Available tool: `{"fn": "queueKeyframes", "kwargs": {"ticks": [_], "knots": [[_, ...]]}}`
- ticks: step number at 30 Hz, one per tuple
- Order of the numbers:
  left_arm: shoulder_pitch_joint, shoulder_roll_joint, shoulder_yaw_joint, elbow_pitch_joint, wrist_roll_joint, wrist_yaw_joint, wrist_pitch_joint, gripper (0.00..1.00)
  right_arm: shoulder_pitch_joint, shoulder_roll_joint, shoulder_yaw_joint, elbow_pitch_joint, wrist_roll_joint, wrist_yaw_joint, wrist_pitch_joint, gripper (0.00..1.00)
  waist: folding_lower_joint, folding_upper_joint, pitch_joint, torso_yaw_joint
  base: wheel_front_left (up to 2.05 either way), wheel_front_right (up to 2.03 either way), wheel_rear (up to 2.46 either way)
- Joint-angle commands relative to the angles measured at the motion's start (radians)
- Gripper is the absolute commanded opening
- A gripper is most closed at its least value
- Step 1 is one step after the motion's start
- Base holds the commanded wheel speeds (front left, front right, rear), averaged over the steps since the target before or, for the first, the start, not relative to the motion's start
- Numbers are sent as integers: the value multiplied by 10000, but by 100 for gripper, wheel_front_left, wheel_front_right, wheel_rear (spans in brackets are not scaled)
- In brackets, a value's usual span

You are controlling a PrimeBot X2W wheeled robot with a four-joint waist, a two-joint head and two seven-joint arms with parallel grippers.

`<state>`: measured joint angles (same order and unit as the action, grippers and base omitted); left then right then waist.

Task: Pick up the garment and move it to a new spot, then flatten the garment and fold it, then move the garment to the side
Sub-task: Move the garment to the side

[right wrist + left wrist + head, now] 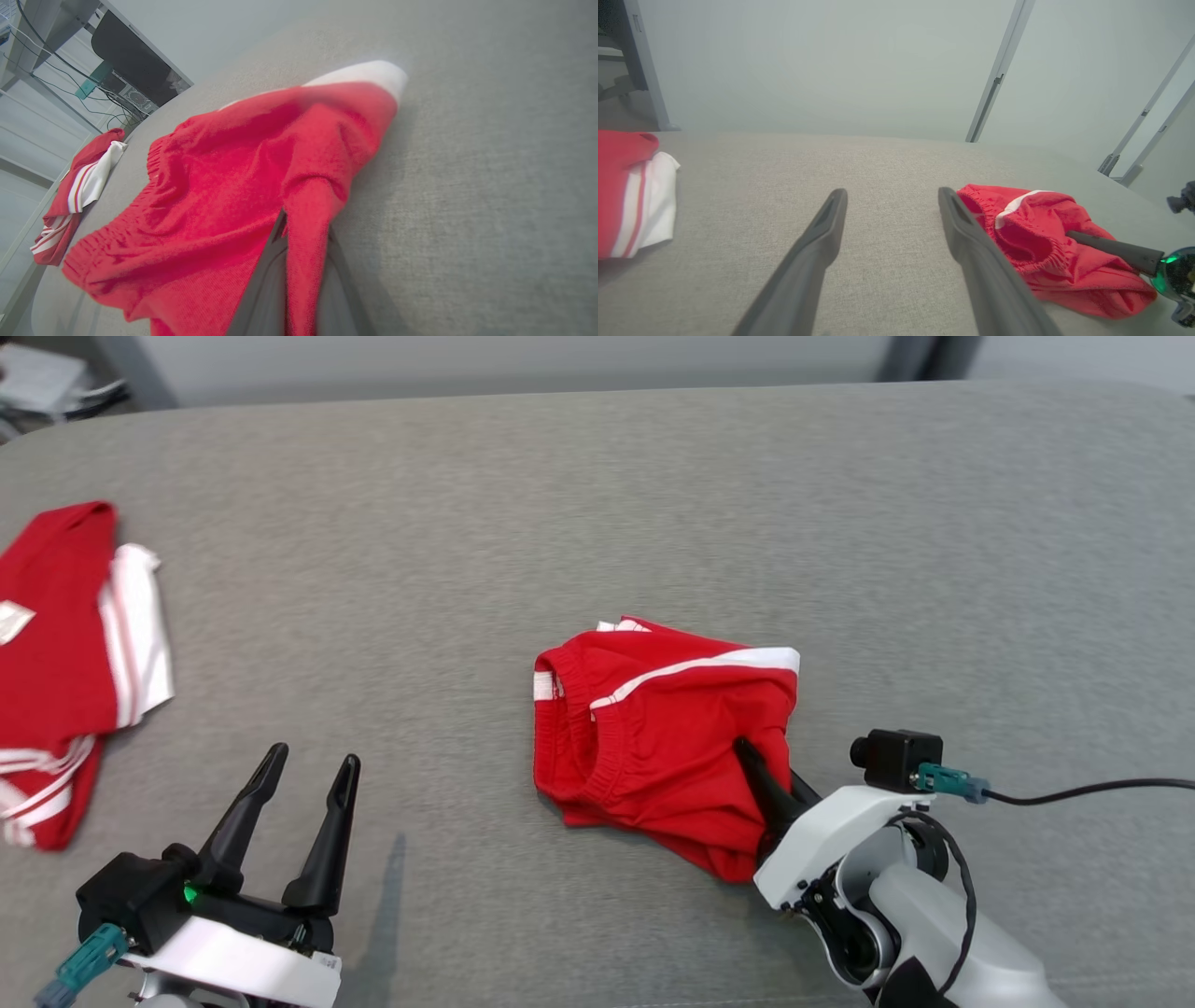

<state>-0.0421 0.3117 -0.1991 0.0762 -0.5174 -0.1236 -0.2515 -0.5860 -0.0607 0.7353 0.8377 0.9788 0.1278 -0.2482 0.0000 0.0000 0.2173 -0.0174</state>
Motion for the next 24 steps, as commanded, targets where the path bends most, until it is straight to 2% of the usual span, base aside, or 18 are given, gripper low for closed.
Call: {"fn": "queueKeyframes", "kwargs": {"ticks": [1, 19, 24], "knots": [[-101, 306, 436, -310, 176, -71, -103, 100, 251, 105, 10, -295, -161, 29, -134, 0, 0, 0, -53, -626, 0, 0, 0], [569, 430, 529, -1135, 615, -71, -103, 100, 1283, 105, -656, -1605, -1077, 29, -135, 0, 0, 0, 83, -3007, 0, 0, 0], [686, 479, 552, -1250, 686, -71, -103, 100, 1289, 105, -748, -1673, -1259, 29, -135, 0, 0, 0, 185, -3304, 0, 0, 0]]}}
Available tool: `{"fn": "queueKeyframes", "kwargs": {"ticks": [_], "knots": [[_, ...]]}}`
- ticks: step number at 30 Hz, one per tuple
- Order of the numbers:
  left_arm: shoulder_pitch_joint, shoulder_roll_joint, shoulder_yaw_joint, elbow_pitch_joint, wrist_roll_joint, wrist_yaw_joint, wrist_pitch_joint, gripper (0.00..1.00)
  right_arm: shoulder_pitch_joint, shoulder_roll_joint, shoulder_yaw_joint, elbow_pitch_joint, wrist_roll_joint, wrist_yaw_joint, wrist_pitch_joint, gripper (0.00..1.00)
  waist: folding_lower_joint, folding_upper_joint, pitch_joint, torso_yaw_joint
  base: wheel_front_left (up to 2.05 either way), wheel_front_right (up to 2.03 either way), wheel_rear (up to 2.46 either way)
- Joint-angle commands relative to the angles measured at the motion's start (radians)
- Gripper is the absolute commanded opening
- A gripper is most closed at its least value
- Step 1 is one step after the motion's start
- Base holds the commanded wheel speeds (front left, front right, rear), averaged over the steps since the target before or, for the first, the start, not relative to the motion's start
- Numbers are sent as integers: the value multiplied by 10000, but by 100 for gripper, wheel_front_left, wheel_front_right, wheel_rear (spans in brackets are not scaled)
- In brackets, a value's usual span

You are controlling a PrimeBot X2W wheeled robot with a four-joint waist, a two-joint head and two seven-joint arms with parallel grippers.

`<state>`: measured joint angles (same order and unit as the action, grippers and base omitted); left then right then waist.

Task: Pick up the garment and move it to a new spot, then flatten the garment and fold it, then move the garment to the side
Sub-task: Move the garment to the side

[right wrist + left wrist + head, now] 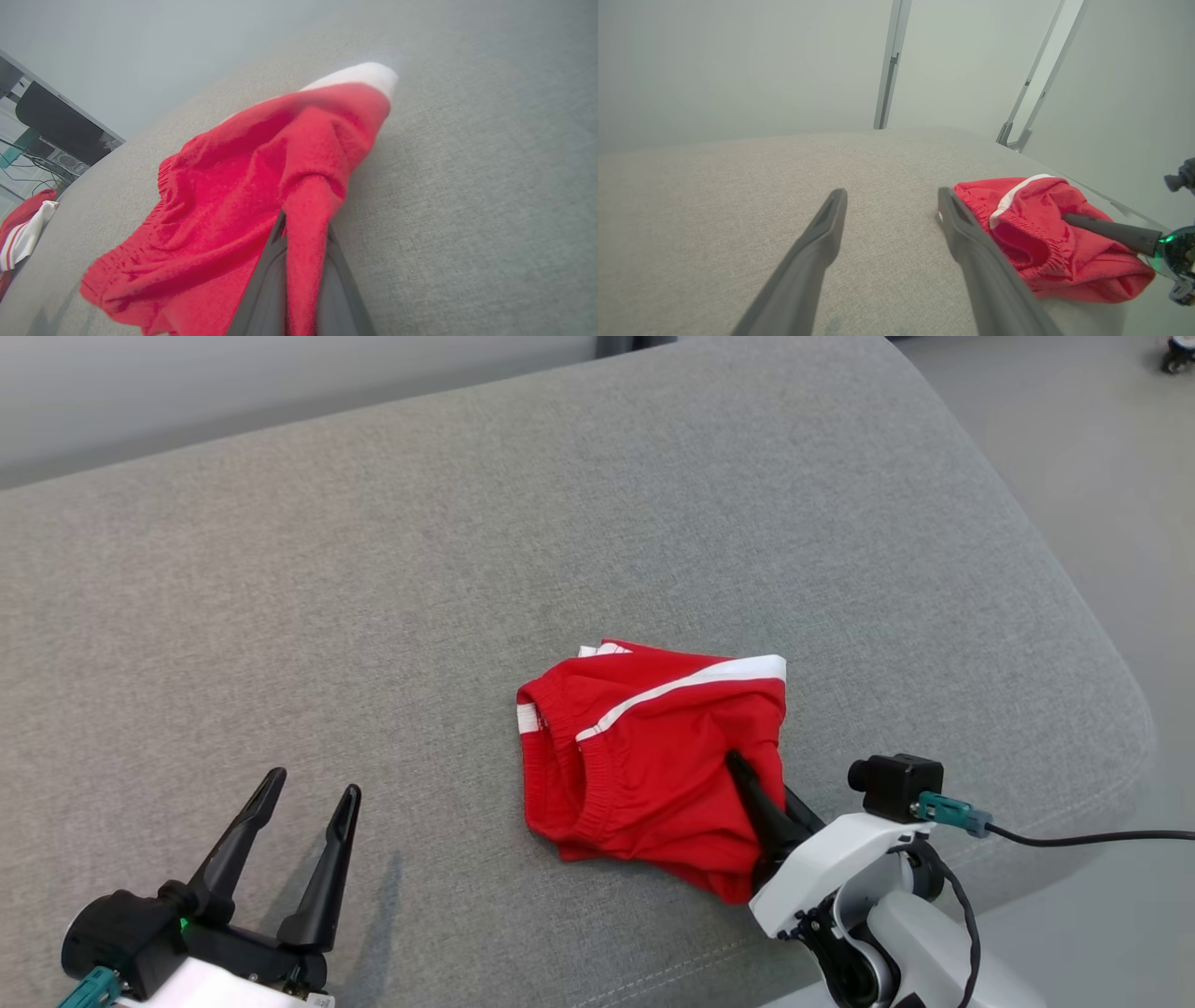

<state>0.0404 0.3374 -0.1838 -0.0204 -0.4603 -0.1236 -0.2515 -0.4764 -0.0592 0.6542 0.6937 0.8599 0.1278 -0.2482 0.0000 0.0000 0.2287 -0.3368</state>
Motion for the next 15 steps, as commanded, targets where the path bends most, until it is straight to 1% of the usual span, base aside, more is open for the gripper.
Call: {"fn": "queueKeyframes", "kwargs": {"ticks": [1, 4, 9, 15], "knots": [[-115, 247, 402, -327, 124, -71, -103, 100, 191, 89, 11, -262, -103, 29, -135, 0, 0, 0, 129, -164, 0, 0, 0], [-54, 382, 399, -510, 124, -71, -103, 100, 118, 89, -185, -247, -367, 29, -135, 0, 0, 0, 349, -245, 0, 0, 0], [62, 766, 403, -812, 67, -71, -103, 100, -469, 89, -866, -65, -1188, 29, -135, 0, 0, 0, 750, -238, 0, 0, 0], [143, 1302, 425, -1158, -70, -71, -103, 100, -1603, 89, -2115, 495, -2469, 29, -135, 0, 0, 0, 1216, -11, 0, 0, 0]]}}
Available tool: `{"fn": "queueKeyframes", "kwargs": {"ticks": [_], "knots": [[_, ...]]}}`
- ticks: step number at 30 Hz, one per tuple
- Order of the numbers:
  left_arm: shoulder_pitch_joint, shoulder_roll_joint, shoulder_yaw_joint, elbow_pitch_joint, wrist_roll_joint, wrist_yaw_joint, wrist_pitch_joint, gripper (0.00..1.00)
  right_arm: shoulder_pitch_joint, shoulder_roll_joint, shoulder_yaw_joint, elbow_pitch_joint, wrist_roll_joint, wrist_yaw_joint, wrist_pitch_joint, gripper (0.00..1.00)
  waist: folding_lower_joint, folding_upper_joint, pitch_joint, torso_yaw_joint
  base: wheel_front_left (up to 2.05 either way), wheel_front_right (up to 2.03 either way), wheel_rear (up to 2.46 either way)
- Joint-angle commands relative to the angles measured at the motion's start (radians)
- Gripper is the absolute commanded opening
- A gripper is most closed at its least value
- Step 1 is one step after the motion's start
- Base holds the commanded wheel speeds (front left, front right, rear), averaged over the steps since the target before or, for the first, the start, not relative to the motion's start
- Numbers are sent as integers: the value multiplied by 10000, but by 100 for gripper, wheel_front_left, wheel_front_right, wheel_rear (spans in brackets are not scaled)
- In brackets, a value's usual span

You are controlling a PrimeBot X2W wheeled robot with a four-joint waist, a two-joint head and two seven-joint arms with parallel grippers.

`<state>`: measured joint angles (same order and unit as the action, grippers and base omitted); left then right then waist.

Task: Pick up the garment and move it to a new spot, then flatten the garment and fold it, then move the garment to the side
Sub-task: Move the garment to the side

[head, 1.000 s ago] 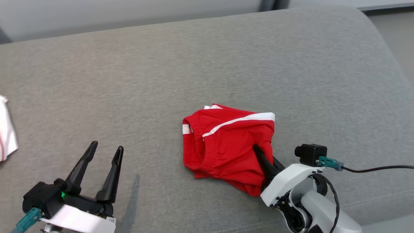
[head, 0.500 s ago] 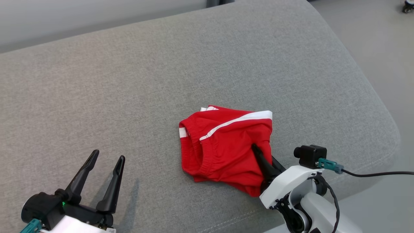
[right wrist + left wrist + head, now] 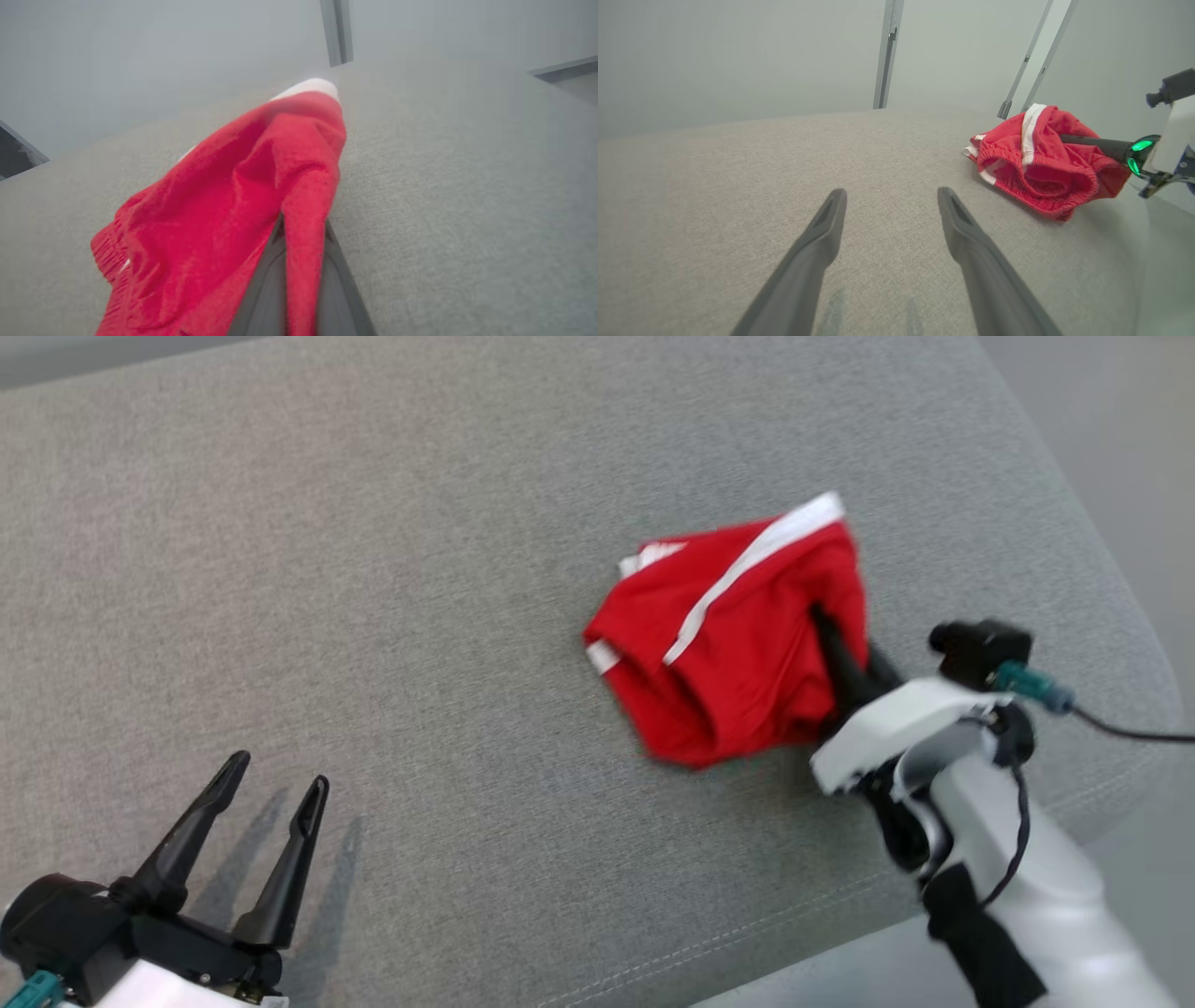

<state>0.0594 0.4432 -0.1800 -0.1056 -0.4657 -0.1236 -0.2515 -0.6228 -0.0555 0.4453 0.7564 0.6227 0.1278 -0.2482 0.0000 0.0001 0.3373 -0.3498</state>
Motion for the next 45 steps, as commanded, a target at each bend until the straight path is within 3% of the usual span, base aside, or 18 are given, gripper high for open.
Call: {"fn": "queueKeyframes", "kwargs": {"ticks": [1, 8, 17, 25, 32, 40, 41, 42, 43, 45], "knots": [[-39, 401, 401, -411, -70, -71, -103, 100, -577, 53, -593, 204, -711, 29, -135, 0, 0, -1, 265, 241, 0, 0, 0], [-21, 844, 426, -788, -216, -71, -103, 100, -1769, 53, -2397, 1240, -2156, 29, -50, 0, 0, -1, 626, 714, 0, 0, 0], [-33, 1201, 489, -1469, -310, -71, -103, 100, -2813, 53, -5636, 2188, -5129, 29, 94, 0, 0, -1, 899, 1254, 0, 0, 0], [-73, 1442, 367, -1905, -435, -71, -103, 100, -2921, 53, -7826, 1229, -7220, 29, 709, 0, 0, -1, 1163, 1587, 0, 0, 0], [-25, 1754, 453, -2087, -530, -71, -103, 100, -2946, 53, -8607, 100, -8091, 29, 1438, 0, 0, -1, 1573, 1793, 0, 0, 0], [18, 1967, 591, -2238, -636, -71, -103, 100, -2453, 53, -9177, -1463, -8205, 29, 2189, 0, 0, -1, 1911, 1907, 0, 0, 0], [15, 1978, 595, -2239, -640, -71, -103, 100, -2371, 53, -9163, -1619, -8169, 29, 2258, 5, 0, -1, 1924, 1905, 0, 0, 0], [10, 1985, 597, -2236, -641, -71, -103, 100, -2306, 53, -9148, -1748, -8118, 29, 2341, 42, 0, -1, 1933, 1898, 0, 0, 0], [1, 1987, 596, -2233, -644, -71, -103, 100, -2246, 53, -9128, -1878, -8045, 29, 2389, 97, 0, -1, 1940, 1890, 0, 0, 0], [-30, 1982, 573, -2226, -641, -71, -103, 100, -2100, 53, -9033, -2126, -7994, 29, 2490, 100, 0, -1, 1919, 1878, 0, 0, 0]]}}
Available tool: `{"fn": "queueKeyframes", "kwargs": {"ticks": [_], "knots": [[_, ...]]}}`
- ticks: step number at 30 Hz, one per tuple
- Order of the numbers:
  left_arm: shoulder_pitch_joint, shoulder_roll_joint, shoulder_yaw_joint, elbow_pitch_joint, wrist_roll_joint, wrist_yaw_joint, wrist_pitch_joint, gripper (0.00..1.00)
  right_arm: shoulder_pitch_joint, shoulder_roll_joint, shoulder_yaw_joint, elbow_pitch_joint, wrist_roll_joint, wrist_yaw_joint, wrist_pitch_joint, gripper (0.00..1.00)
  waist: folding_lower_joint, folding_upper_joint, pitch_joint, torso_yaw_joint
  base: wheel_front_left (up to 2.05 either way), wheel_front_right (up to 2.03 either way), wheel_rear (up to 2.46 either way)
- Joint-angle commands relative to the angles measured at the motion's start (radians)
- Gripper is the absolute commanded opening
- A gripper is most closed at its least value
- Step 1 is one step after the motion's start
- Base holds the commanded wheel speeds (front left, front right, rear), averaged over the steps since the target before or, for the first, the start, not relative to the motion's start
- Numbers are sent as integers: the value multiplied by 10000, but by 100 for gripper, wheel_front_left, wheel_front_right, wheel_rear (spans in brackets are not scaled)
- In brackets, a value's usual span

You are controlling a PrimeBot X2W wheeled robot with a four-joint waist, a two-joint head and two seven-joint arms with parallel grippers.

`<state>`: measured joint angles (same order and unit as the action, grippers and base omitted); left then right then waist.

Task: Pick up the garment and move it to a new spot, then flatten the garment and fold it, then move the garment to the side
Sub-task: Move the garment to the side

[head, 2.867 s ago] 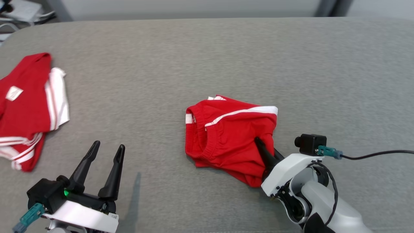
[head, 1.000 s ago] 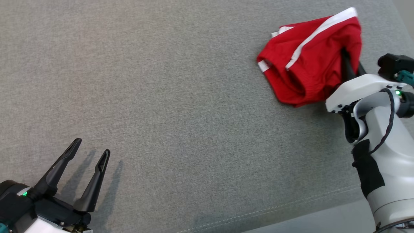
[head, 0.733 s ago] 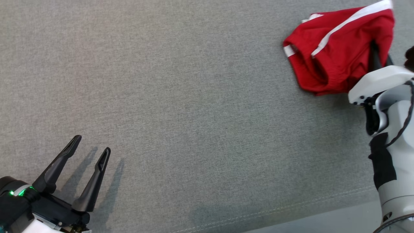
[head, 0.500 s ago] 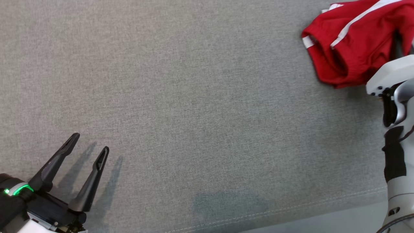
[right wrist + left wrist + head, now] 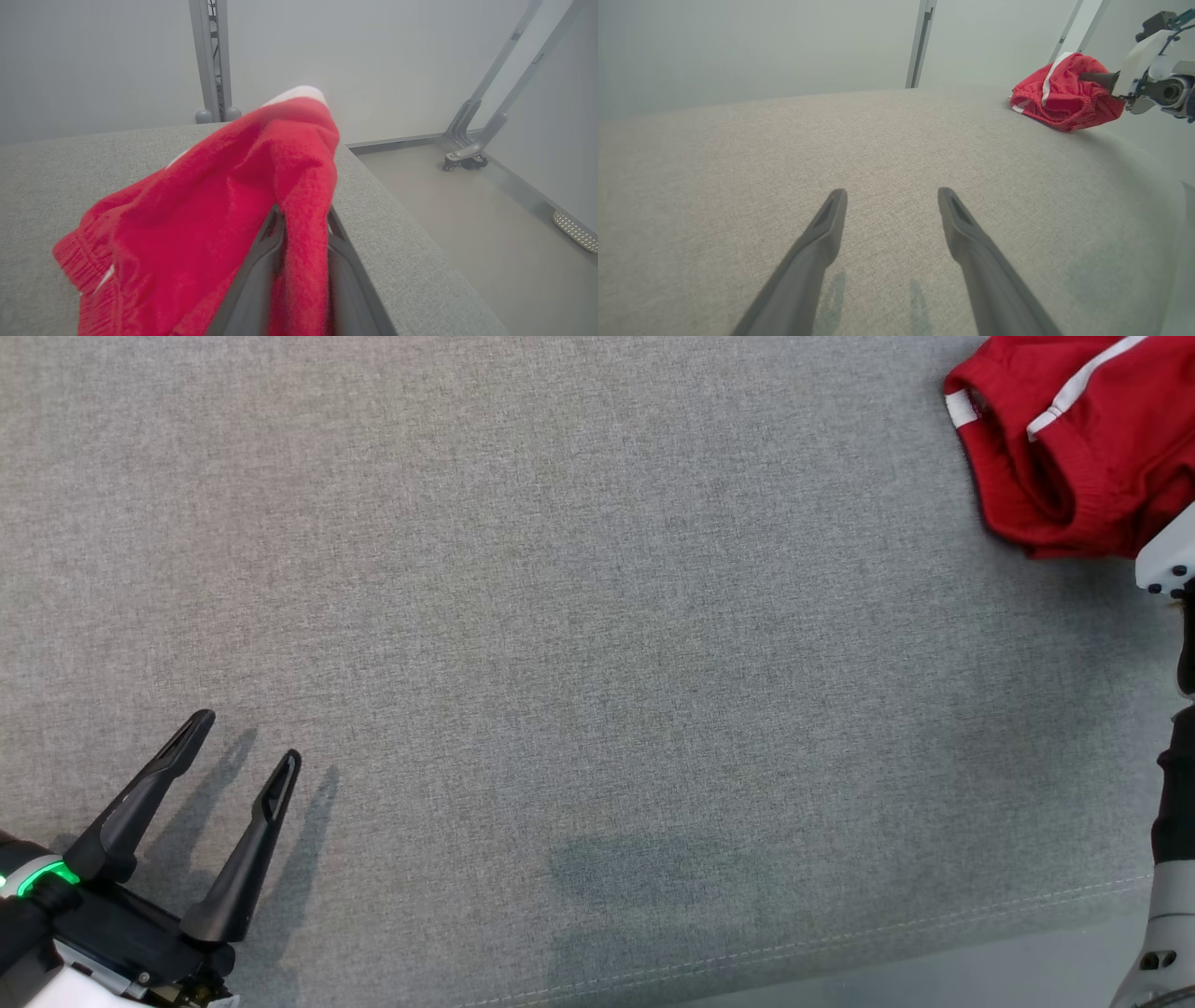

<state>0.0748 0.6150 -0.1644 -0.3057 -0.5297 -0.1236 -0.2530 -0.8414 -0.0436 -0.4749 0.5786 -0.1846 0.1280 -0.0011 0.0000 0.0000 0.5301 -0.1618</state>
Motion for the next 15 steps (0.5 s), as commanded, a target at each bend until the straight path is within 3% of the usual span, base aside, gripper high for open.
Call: {"fn": "queueKeyframes", "kwargs": {"ticks": [1, 15], "knots": [[-205, 256, 396, -224, 1, -71, -88, 100, 157, -66, 193, -466, 129, 27, 74, 100, 0, 0, -28, -5, 0, 0, 0], [-576, -393, 3, 304, 43, -71, -88, 100, 1283, -66, 955, -2248, 591, 27, 495, 100, 0, 0, -980, 102, 0, 0, 0]]}}
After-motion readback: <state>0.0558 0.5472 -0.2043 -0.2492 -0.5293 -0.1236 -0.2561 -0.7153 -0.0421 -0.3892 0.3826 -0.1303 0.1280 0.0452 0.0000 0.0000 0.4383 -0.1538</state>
